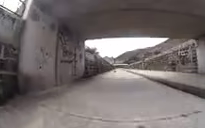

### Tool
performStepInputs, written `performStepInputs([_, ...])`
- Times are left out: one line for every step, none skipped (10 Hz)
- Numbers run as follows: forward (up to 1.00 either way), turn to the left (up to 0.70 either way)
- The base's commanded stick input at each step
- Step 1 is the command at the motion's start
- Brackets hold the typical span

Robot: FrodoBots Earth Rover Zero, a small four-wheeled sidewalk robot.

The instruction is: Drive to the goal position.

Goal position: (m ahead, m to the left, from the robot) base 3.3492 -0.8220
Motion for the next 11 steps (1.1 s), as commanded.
performStepInputs([1.00,-0.39])
performStepInputs([1.00,-0.40])
performStepInputs([1.00,-0.40])
performStepInputs([1.00,-0.40])
performStepInputs([1.00,0.00])
performStepInputs([1.00,0.00])
performStepInputs([1.00,0.00])
performStepInputs([1.00,0.00])
performStepInputs([1.00,0.00])
performStepInputs([1.00,0.00])
performStepInputs([1.00,0.00])
